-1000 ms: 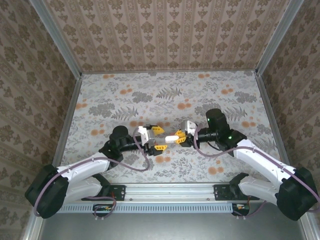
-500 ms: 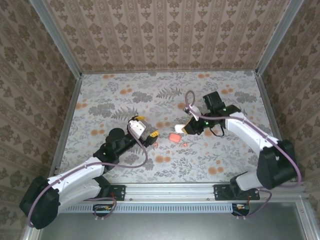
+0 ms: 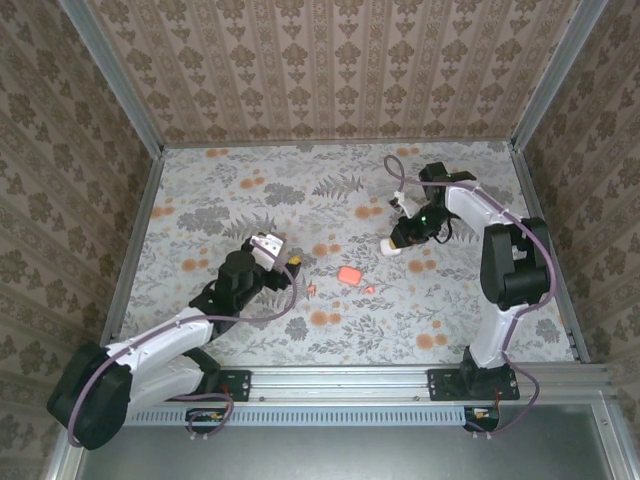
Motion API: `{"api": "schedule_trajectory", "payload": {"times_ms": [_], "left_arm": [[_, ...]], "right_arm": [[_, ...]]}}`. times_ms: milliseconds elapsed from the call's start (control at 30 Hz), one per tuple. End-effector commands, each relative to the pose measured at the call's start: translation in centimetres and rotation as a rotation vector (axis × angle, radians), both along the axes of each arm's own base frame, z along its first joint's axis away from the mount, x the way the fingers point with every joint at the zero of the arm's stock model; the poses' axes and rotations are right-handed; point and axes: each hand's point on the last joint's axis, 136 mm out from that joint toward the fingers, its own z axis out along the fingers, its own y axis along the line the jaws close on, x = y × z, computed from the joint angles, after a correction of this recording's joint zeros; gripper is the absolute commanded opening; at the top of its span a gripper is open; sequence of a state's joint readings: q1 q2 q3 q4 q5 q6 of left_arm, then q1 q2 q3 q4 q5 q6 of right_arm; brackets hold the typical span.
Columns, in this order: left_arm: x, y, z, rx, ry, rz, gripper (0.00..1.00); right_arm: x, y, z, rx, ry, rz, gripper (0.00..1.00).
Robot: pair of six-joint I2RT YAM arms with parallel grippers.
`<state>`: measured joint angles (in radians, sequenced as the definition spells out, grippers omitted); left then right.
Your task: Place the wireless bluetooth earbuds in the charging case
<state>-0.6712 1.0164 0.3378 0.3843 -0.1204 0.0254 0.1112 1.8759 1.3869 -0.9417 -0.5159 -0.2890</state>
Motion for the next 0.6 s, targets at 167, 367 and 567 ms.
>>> {"api": "schedule_trajectory", "payload": {"times_ms": [167,367,567], "left_arm": [[1.1,-1.2,0.7,-0.031,0.032,-0.025,0.86],[1.2,-1.6,0.1,-0.031,0.062,-0.046,0.85],[1.4,-1.8,0.2,-0.031,0.064,-0.054,0.85]], "right_arm": [[0.2,-3.0,-0.7,0.029,0.140,-0.053,0.16],[0.3,-3.6,-1.5,0.062,0.193,-0.058,0.17],[0.2,-4.0,-2.6,0.064,0.260,-0.056,0.18]]}}
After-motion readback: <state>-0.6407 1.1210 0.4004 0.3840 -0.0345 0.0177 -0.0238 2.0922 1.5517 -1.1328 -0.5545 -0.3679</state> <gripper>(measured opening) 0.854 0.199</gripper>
